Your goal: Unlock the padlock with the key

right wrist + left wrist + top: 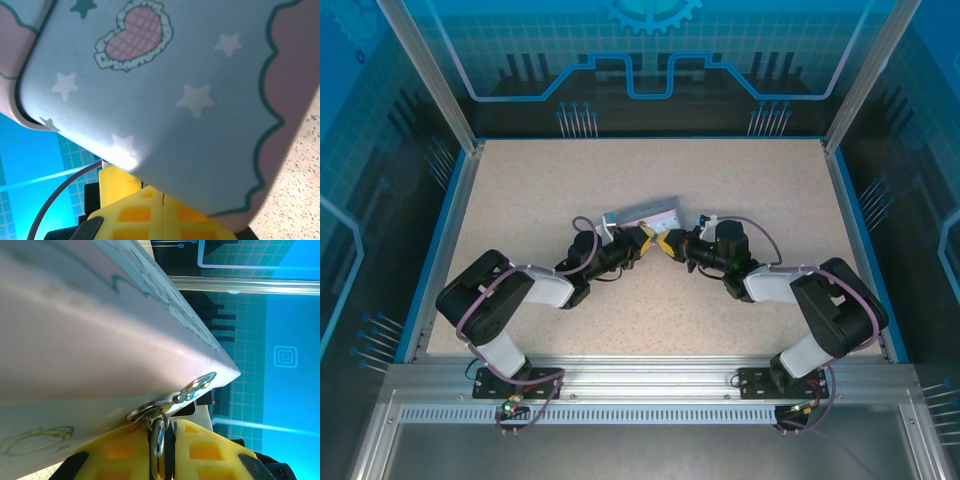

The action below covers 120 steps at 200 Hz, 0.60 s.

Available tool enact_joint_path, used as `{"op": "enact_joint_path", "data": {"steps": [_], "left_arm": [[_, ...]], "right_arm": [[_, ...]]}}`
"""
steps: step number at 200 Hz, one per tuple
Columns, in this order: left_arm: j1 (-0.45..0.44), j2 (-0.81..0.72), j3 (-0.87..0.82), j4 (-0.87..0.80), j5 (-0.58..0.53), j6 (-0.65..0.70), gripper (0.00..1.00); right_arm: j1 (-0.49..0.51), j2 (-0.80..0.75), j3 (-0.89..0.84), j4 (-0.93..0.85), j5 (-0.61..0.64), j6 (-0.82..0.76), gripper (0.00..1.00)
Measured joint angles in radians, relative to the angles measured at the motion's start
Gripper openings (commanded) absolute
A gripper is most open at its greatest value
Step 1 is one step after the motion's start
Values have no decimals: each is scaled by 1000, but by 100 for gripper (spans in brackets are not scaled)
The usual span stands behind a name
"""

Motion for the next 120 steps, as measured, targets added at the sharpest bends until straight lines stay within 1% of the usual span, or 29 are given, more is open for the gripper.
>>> {"op": "enact_joint_path", "data": {"steps": [46,63,78,101,120], "left_arm": [[0,0,0,-2,-4,0,0],[0,2,-2,-3,-13,-1,0],[-3,5,-4,0,-13,-4,0],[-3,5,-6,1,-19,-3,0],[-3,6,-6,0,-19,-3,0]], "right_arm": [[0,10,4,0,-1,-4,0],[0,16,10,-3,-1,-13,22],[2,21,21,-21,-2,-34,37],[2,22,21,-72,1,-56,53],[-5,20,21,-108,-3,-81,68]]}}
